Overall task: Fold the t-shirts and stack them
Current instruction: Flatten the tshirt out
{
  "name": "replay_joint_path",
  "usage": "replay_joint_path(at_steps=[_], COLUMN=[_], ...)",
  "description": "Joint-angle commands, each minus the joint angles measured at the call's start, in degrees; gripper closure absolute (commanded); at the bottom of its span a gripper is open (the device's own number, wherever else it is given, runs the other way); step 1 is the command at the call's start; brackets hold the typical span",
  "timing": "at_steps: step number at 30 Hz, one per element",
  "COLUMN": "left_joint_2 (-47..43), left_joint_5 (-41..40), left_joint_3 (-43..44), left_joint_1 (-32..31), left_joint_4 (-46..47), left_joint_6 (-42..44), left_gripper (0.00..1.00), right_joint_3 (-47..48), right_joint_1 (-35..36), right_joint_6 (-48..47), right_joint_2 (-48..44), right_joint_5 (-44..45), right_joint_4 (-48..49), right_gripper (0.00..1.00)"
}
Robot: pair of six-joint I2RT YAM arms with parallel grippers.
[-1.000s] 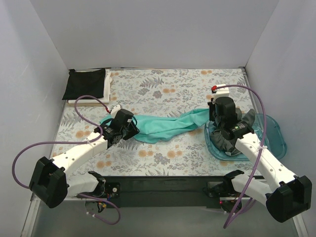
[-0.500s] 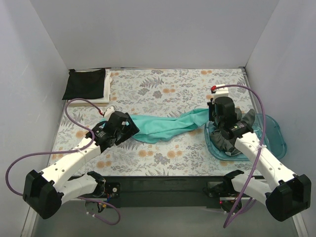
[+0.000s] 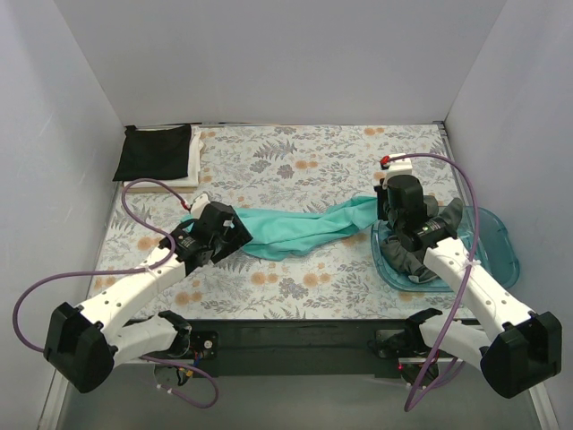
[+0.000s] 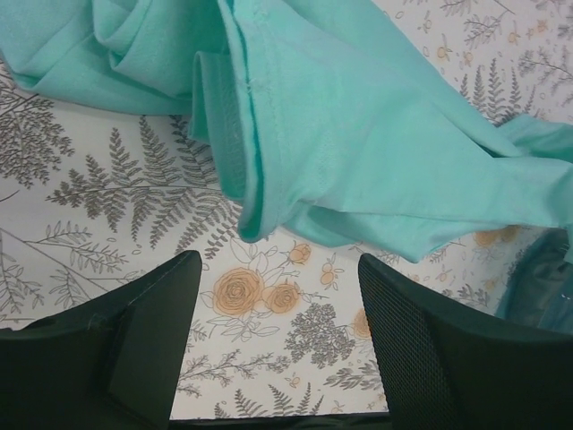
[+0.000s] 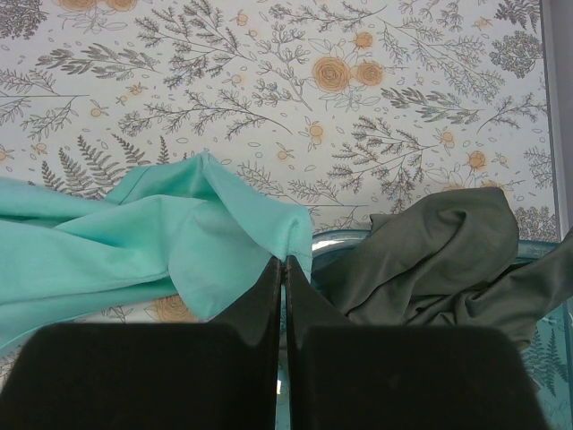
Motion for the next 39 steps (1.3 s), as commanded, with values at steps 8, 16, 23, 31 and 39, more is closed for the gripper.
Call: replay_joint_path(at_steps=[8, 16, 23, 31, 39], left_joint_2=[5.3, 6.2, 7.7, 9.1, 6.8], left_joint_5=[5.0, 1.0, -6.7, -5.0, -7.6], left_joint_3=[-1.8, -2.2, -0.9, 1.8, 2.7], left_joint_1=[0.0, 0.0, 0.0, 0.1, 0.0], left_joint_4=[9.0, 10.8, 12.1, 14.9, 14.4], left_joint_6=[-0.1, -3.1, -5.2, -4.4, -4.6], left_gripper=[0.31, 0.38, 0.41, 0.46, 0.49], right_joint_3=[-0.4, -0.6, -0.7, -1.1, -1.1], right_joint_1=[-0.1, -0.2, -0.2, -0.2, -0.1], right_joint_6=[-0.3, -0.3, -0.3, -0.2, -0.2], right_joint_2=[0.4, 0.2, -0.1, -0.6, -0.4], right_joint_5=[-0.1, 0.0, -0.2, -0.4, -0.5], right_joint_4=[2.4, 2.4, 2.4, 2.4, 2.4], right_gripper=[0.99, 0.99, 0.99, 0.99, 0.99])
